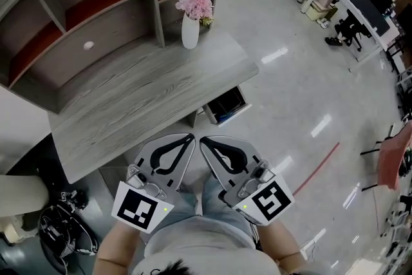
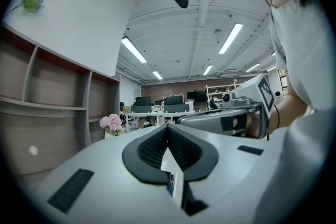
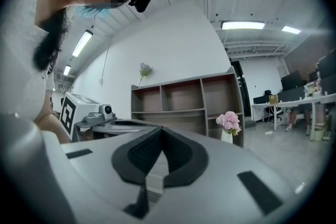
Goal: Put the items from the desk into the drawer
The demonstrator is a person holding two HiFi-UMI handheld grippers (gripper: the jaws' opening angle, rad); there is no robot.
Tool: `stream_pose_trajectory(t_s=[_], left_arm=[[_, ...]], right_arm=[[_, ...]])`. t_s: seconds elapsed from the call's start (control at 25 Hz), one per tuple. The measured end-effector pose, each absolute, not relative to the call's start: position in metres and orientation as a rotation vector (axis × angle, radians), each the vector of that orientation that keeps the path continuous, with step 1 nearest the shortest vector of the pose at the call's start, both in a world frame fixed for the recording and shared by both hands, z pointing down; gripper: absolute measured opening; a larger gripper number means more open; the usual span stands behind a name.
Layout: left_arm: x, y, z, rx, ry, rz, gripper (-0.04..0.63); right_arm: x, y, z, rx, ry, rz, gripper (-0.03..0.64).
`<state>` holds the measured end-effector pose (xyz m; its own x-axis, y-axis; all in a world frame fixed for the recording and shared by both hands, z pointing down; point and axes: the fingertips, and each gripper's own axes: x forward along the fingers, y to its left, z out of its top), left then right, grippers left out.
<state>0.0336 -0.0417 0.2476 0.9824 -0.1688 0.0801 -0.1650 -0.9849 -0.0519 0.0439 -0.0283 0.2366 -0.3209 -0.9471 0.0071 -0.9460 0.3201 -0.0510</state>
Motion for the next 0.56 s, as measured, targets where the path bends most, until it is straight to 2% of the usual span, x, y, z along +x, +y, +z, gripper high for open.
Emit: stream_pose_trajectory(t_s=[0.56], left_arm=[[0.012, -0.046, 0.246, -3.073, 0.307, -0.119, 0.008]], right_arm=[[0.028, -0.035, 0.232, -1.771, 2.539, -0.029, 0.006]])
